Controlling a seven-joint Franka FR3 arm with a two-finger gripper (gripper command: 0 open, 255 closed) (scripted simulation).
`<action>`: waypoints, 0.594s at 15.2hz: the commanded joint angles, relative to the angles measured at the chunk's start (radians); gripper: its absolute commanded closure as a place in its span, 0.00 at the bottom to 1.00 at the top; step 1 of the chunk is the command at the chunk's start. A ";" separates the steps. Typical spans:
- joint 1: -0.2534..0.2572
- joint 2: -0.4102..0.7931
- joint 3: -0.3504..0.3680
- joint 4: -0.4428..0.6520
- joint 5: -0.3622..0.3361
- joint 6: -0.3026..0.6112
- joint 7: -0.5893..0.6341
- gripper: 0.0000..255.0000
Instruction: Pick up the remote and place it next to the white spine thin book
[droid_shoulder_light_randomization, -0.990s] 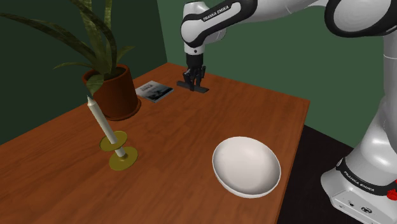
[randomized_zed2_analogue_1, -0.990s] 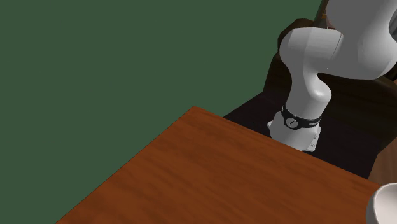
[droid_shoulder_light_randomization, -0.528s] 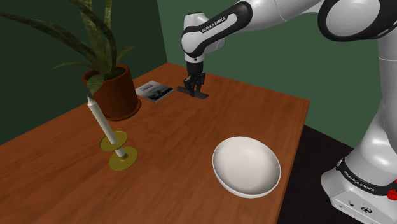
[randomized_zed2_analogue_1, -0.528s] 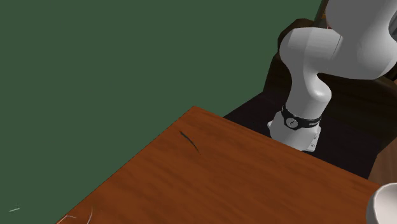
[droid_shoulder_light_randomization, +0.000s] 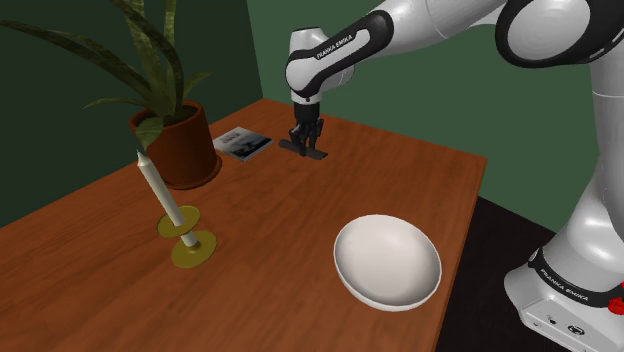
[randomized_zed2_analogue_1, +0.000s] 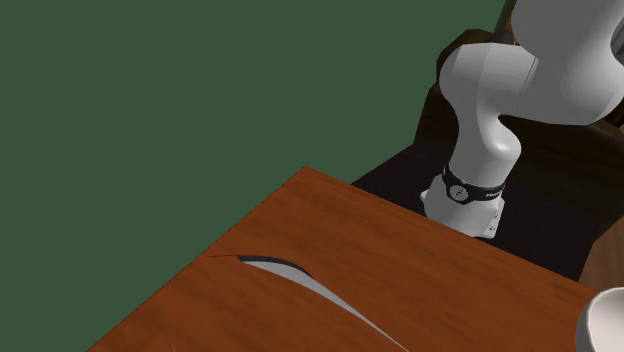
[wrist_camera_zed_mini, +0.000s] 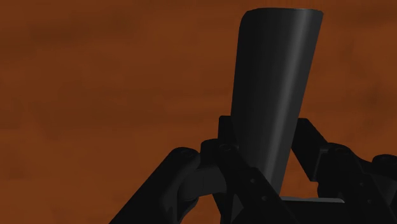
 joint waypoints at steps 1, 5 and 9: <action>0.000 0.000 0.000 0.000 0.000 0.000 0.000 1.00; 0.000 0.000 0.000 0.000 0.000 0.000 0.000 0.00; -0.002 -0.027 -0.004 0.027 -0.006 -0.053 0.004 0.00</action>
